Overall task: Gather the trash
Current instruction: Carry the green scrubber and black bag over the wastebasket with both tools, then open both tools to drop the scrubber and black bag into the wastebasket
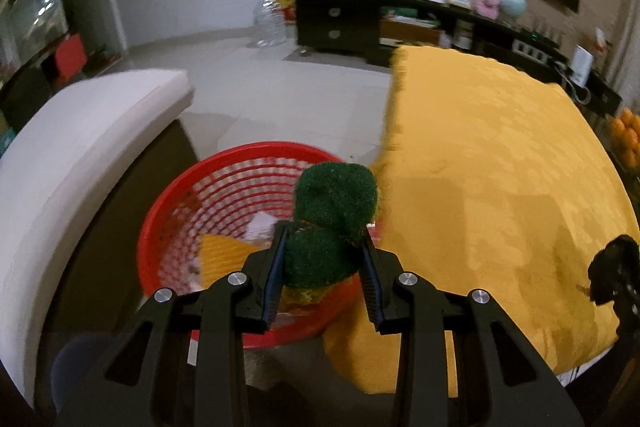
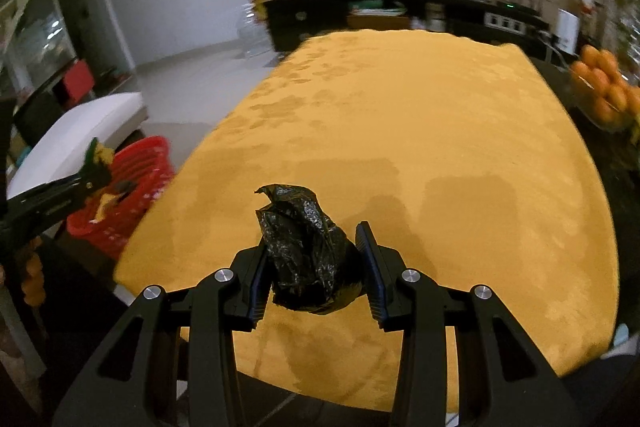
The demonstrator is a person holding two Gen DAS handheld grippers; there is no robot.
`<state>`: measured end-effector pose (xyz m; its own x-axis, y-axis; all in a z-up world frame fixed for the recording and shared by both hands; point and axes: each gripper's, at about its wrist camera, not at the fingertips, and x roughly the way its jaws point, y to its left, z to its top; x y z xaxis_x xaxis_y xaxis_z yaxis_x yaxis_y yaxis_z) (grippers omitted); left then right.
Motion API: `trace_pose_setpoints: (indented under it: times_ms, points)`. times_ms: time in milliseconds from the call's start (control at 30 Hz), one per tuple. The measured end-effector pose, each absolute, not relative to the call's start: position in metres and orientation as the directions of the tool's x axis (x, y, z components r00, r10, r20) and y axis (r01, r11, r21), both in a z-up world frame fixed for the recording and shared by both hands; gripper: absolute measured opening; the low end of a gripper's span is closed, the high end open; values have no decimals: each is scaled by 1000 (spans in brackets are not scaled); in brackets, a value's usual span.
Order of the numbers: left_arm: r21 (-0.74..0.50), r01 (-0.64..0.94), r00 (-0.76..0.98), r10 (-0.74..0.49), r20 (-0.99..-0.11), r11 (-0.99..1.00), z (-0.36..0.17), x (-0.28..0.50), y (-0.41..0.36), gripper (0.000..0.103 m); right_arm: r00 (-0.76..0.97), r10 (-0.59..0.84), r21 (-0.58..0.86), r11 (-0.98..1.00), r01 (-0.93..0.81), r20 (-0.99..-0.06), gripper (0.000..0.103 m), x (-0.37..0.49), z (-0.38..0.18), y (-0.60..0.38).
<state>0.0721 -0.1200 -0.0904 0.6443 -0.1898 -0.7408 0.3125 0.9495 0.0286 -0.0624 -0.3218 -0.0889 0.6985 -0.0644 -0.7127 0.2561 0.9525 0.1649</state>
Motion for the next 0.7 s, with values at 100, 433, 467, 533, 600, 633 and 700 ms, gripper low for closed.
trace_pose_setpoints:
  times_ms: [100, 433, 467, 533, 600, 633, 700]
  points:
    - [22, 249, 642, -148, -752, 968, -90, 88, -98, 32, 706, -4, 178, 967, 183, -709, 39, -38, -79, -300]
    - [-23, 145, 605, -107, -789, 989, -97, 121, -53, 32, 681, 176, 234, 972, -7, -710, 39, 44, -68, -225]
    - [-31, 140, 597, -109, -794, 990, -99, 123, -50, 32, 675, 191, 240, 971, -22, -713, 39, 53, -68, -218]
    - [-36, 135, 599, -111, -793, 990, -99, 125, -47, 32, 659, 216, 253, 967, -40, -720, 39, 69, -70, -206]
    - [-36, 131, 605, -109, -789, 991, -99, 126, -43, 33, 644, 238, 274, 961, -46, -727, 39, 85, -72, -199]
    - [-43, 129, 602, -113, -791, 991, -99, 127, -41, 33, 639, 247, 283, 958, -47, -729, 39, 90, -74, -196]
    - [-56, 124, 596, -119, -794, 991, -101, 130, -39, 33, 629, 259, 299, 953, -44, -733, 40, 99, -76, -195]
